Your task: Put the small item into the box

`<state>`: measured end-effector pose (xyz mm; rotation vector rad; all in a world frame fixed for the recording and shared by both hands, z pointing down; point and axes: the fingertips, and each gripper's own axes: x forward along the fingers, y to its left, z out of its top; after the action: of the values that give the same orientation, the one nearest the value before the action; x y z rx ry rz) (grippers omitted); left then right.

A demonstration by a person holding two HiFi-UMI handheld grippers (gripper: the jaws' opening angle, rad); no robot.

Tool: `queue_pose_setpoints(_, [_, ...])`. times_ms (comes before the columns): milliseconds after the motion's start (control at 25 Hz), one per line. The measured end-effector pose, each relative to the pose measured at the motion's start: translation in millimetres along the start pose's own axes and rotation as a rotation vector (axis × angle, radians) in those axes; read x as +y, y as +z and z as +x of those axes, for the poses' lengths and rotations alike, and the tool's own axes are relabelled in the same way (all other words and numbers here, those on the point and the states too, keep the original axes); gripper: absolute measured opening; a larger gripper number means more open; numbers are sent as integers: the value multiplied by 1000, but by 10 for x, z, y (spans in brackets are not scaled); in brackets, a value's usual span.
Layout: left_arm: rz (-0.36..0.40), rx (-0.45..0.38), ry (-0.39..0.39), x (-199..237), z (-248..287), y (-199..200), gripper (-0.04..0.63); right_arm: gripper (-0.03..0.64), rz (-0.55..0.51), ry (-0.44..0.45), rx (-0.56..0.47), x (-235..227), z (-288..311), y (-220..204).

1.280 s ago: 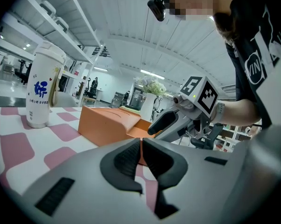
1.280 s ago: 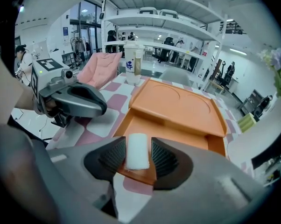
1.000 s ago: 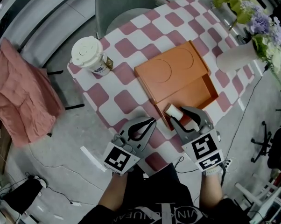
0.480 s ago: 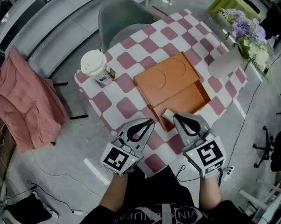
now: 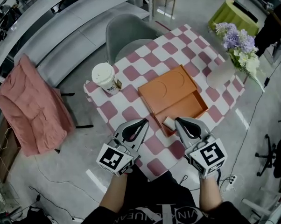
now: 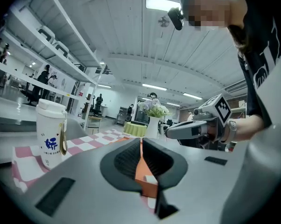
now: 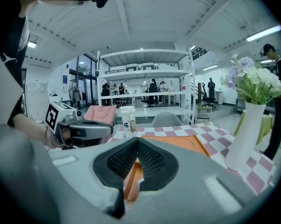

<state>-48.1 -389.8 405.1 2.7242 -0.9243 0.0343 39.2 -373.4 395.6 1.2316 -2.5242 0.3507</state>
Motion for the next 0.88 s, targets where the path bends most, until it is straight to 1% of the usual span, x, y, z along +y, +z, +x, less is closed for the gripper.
queue_pose_setpoints(240, [21, -35, 39, 77, -92, 234, 20, 6, 51, -17, -75, -83, -83, 137])
queue_pose_setpoints(560, [42, -70, 73, 115, -219, 449, 20, 6, 59, -23, -136, -92, -185, 297])
queue_pose_setpoints(880, [66, -93, 89, 123, -296, 599, 20, 6, 64, -26, -181, -75, -222, 423])
